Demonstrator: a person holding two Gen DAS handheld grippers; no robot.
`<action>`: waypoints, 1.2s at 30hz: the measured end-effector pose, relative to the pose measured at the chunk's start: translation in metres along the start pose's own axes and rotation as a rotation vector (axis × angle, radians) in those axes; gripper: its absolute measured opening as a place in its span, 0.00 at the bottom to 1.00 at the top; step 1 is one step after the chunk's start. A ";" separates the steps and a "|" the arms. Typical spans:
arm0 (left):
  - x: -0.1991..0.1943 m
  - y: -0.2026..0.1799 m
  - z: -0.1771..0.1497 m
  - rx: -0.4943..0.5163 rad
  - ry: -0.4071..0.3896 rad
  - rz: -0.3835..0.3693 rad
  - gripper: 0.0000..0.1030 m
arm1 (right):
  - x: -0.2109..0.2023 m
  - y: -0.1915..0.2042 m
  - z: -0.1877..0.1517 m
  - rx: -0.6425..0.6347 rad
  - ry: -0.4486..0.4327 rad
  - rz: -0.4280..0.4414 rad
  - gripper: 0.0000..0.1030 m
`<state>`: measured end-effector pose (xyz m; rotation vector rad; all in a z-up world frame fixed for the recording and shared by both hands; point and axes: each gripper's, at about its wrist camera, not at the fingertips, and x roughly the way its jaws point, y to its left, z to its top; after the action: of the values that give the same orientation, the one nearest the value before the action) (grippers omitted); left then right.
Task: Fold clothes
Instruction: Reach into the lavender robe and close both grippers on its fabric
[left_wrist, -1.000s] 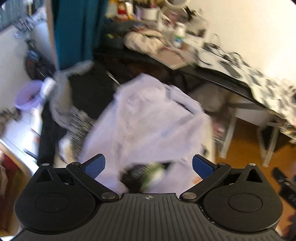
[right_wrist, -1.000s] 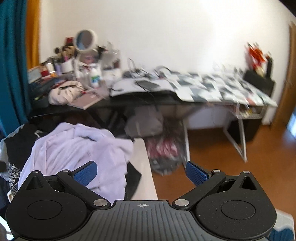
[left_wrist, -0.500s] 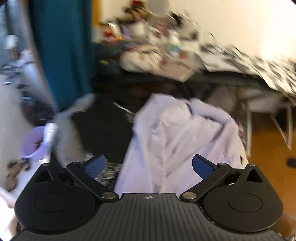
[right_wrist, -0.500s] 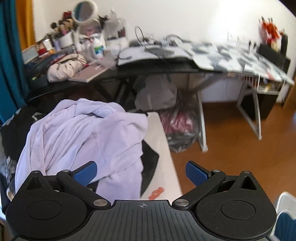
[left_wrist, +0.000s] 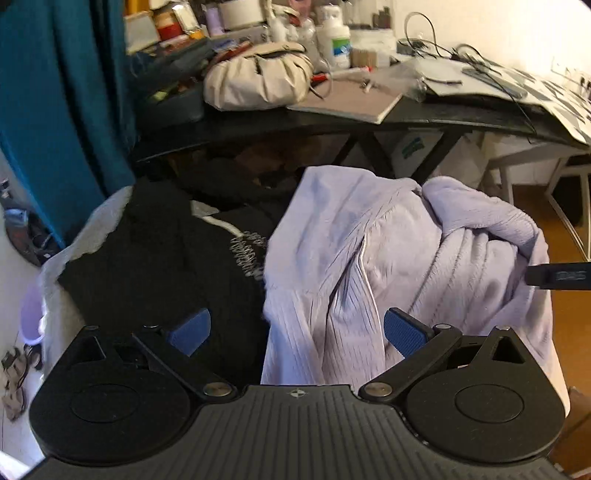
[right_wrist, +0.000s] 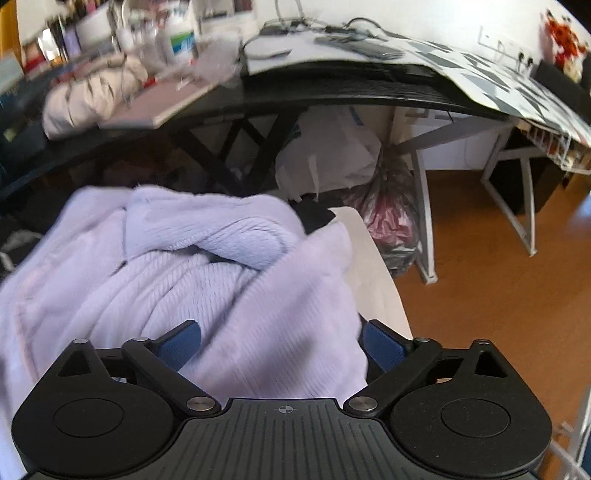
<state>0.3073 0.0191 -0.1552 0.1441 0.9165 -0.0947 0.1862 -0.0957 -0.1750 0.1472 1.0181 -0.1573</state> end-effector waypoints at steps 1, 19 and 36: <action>0.007 0.000 0.003 0.009 0.006 -0.018 0.99 | 0.011 0.008 0.003 -0.016 0.017 -0.018 0.68; 0.059 -0.021 0.030 0.187 0.122 -0.181 0.51 | -0.006 -0.042 -0.089 0.144 0.352 -0.109 0.41; 0.036 -0.003 0.025 0.182 0.138 -0.165 0.10 | 0.063 0.053 0.051 -0.228 -0.086 -0.060 0.61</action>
<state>0.3485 0.0117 -0.1688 0.2459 1.0565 -0.3244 0.2718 -0.0572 -0.1996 -0.0967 0.9480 -0.0999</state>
